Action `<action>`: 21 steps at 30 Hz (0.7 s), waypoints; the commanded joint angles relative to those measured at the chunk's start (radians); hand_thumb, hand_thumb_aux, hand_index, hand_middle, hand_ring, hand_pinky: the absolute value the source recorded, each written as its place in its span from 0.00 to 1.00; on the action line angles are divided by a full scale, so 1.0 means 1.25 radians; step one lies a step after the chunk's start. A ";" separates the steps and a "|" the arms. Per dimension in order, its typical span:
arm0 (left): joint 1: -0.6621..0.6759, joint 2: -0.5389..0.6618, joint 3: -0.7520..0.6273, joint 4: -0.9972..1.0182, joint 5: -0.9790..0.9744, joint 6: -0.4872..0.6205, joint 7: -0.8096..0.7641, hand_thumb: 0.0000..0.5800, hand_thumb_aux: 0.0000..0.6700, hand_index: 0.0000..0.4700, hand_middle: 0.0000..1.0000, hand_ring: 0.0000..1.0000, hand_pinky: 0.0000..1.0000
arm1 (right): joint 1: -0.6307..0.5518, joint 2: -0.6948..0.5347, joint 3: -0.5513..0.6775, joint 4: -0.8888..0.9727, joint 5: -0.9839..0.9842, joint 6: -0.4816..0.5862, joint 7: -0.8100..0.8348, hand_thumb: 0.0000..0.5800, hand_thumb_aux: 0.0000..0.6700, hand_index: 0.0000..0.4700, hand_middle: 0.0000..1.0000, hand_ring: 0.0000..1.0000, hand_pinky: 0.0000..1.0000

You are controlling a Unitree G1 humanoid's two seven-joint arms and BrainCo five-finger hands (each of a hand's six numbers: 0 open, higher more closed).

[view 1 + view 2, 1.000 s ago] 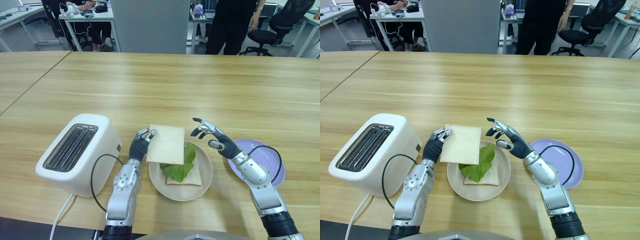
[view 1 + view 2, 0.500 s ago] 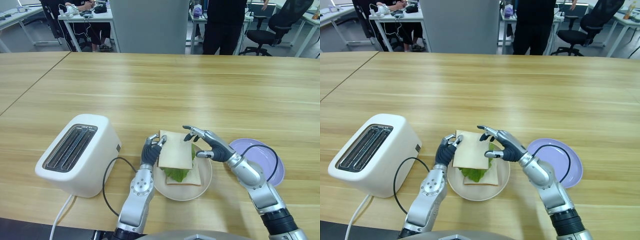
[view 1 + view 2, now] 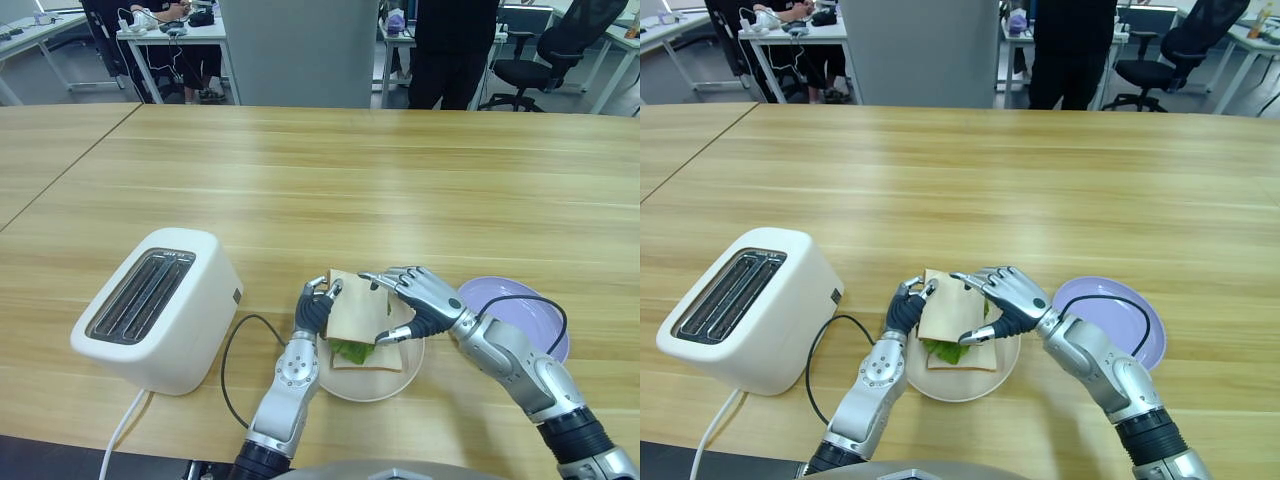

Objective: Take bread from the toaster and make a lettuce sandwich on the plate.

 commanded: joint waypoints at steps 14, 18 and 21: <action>0.015 -0.073 -0.010 0.002 -0.019 -0.008 0.003 1.00 1.00 0.98 1.00 1.00 1.00 | 0.004 -0.036 0.053 0.040 0.003 -0.017 -0.029 0.00 0.00 0.00 0.00 0.00 0.00; 0.015 -0.076 -0.012 0.002 -0.022 -0.006 0.003 1.00 1.00 0.98 1.00 1.00 1.00 | 0.001 -0.041 0.052 0.045 -0.002 -0.013 -0.028 0.00 0.00 0.00 0.00 0.00 0.00; 0.016 -0.075 -0.014 0.002 -0.022 -0.003 0.001 1.00 1.00 0.98 1.00 1.00 1.00 | 0.006 -0.045 0.051 0.037 -0.003 -0.010 -0.026 0.00 0.00 0.00 0.00 0.00 0.00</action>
